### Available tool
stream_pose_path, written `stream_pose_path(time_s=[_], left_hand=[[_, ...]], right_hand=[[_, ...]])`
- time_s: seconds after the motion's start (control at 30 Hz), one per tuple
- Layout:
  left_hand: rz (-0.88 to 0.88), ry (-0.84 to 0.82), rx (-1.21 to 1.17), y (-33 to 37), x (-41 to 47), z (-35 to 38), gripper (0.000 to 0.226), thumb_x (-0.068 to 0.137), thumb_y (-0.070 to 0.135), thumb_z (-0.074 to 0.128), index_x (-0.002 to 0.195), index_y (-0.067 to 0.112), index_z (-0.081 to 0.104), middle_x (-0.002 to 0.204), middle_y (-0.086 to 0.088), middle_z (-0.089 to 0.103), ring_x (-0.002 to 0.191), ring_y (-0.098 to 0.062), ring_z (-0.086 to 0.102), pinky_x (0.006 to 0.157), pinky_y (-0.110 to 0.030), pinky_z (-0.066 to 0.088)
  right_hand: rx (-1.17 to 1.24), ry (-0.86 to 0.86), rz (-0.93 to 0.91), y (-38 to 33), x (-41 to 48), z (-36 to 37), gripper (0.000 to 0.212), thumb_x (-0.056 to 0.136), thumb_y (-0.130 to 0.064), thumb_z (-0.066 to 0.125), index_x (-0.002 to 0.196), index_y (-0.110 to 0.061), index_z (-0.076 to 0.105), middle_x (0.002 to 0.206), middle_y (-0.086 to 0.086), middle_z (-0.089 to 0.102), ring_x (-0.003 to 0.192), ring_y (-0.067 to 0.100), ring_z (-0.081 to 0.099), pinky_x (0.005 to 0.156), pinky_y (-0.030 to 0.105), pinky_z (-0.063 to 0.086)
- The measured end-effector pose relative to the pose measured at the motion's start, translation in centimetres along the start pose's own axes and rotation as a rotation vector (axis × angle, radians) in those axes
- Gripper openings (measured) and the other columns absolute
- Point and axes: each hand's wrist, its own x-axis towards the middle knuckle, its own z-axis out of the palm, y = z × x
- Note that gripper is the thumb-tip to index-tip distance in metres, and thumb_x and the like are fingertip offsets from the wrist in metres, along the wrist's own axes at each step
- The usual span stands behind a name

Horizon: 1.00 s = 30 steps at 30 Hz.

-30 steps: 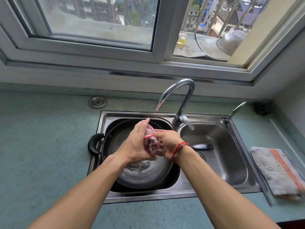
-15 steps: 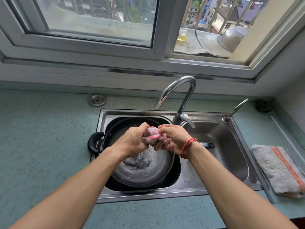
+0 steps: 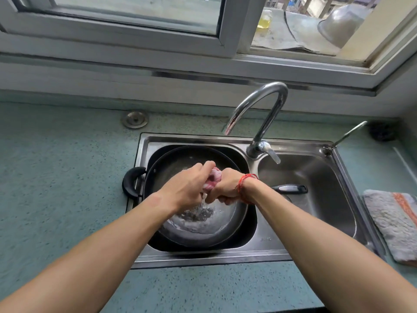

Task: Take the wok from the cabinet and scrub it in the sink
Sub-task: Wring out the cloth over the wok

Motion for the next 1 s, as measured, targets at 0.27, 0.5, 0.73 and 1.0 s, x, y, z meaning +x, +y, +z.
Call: stream_pose_path(time_s=[0.27,0.5,0.73,1.0], left_hand=[[0.05,0.119,0.329,-0.4,0.4,1.6,0.038,0.062,0.009,0.086,0.09,0.005,0.06,0.077,-0.012,0.051,0.047,-0.029,0.055,0.035,-0.027,0.028],[0.106,0.195,0.318,-1.5,0.6,2.9,0.032,0.07,0.013,0.082,0.089,0.008,0.058,0.059,-0.008,0.058,0.039,-0.034,0.057,0.038,-0.026,0.023],[0.041,0.139,0.376,-2.4,0.7,3.5,0.042,0.052,0.021,0.092,0.072,0.01,0.057,0.053,-0.005,0.062,0.039,-0.033,0.059,0.042,-0.025,0.024],[-0.188,-0.137,0.329,-1.8,1.6,2.3,0.024,0.084,0.036,0.06,0.099,0.018,0.065,0.093,-0.005,0.072,0.09,-0.031,0.068,0.065,-0.031,0.037]], right_hand=[[-0.087,-0.204,0.05,-0.6,2.3,0.7,0.032,0.066,-0.007,0.078,0.053,-0.019,0.052,0.056,0.001,0.045,0.046,0.012,0.033,0.044,0.022,0.026],[-0.187,-0.195,0.099,-0.6,3.3,1.0,0.03,0.068,-0.016,0.077,0.055,-0.019,0.05,0.053,-0.001,0.043,0.045,0.013,0.031,0.046,0.024,0.025],[-0.356,-0.106,0.026,-0.7,3.7,2.0,0.016,0.068,-0.019,0.075,0.06,-0.012,0.063,0.059,0.006,0.058,0.051,0.02,0.048,0.048,0.027,0.04],[-0.661,0.209,-0.123,-0.4,3.7,2.6,0.02,0.074,-0.033,0.063,0.065,-0.018,0.053,0.072,0.003,0.06,0.07,0.025,0.062,0.063,0.029,0.051]])
